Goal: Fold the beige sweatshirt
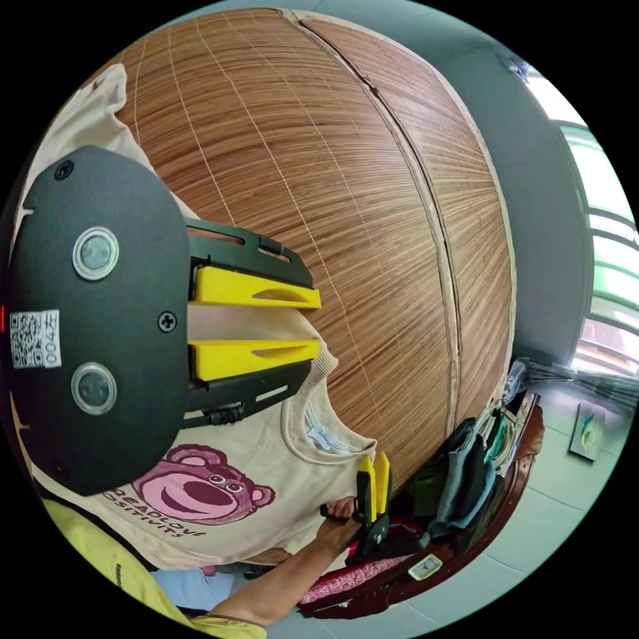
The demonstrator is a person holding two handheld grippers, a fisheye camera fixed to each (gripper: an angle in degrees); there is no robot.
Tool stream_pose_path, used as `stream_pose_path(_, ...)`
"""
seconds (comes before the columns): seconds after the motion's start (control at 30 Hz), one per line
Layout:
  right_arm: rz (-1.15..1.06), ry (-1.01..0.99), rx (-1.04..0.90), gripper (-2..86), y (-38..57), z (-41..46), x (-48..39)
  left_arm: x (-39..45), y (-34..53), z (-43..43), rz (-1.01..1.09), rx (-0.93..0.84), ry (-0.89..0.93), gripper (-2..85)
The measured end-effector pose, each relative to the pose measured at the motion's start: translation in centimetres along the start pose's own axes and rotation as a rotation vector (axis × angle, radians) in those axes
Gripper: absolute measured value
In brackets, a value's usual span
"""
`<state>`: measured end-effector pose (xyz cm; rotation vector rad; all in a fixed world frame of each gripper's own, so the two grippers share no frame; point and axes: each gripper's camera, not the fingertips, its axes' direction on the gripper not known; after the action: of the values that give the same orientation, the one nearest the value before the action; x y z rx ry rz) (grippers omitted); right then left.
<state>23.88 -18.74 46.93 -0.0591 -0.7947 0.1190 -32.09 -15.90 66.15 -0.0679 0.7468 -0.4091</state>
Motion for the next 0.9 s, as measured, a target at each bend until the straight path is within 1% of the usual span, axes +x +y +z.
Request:
stream_pose_path(0.07,-0.028,-0.063,-0.017,9.0,0.0,0.2,-0.1,0.0,0.3,0.1,-0.004,0.010,0.005,4.9)
stream_pose_path(0.13,-0.035,-0.085,-0.015,6.6,0.2,0.1,-0.3,0.2,0.3,0.3,0.008,-0.002,0.037,3.4)
stream_pose_path(0.2,-0.035,-0.059,0.000,5.3,0.6,0.0,-0.7,0.5,0.3,0.4,0.012,-0.008,0.049,2.5)
stream_pose_path(0.27,-0.035,0.008,0.028,4.0,1.1,-0.3,-1.6,1.9,0.6,0.2,0.053,-0.001,-0.014,1.8)
stream_pose_path(0.3,-0.037,0.036,0.037,3.8,1.2,-0.4,-1.9,2.4,0.7,0.1,0.061,0.004,-0.048,1.7)
stream_pose_path(0.37,-0.055,0.131,0.041,3.3,1.3,0.0,-3.2,4.3,1.3,0.0,0.082,0.036,-0.180,1.2)
stream_pose_path(0.43,-0.060,0.161,0.021,3.3,1.3,0.8,-3.7,4.8,1.8,0.0,0.068,0.055,-0.227,1.1)
stream_pose_path(0.53,-0.049,0.160,0.010,3.5,1.3,1.4,-3.7,4.4,2.0,0.2,0.031,0.054,-0.209,1.0)
stream_pose_path(0.7,0.001,0.085,0.009,5.6,1.2,1.3,-2.6,4.8,2.2,0.3,0.033,0.045,-0.201,1.4)
stream_pose_path(0.8,0.034,0.079,0.099,8.2,2.0,-0.2,-2.5,6.2,2.4,0.5,0.060,0.045,-0.265,1.9)
stream_pose_path(0.83,0.074,0.074,0.174,8.3,2.8,-1.4,-2.1,6.8,2.5,0.6,0.075,0.045,-0.301,2.0)
stream_pose_path(0.87,0.110,0.032,0.232,8.0,3.7,-2.5,-1.5,7.5,2.6,0.7,0.091,0.044,-0.336,2.1)
stream_pose_path(0.9,0.123,0.005,0.243,8.0,4.0,-2.9,-1.2,7.8,2.6,0.7,0.098,0.044,-0.352,2.1)
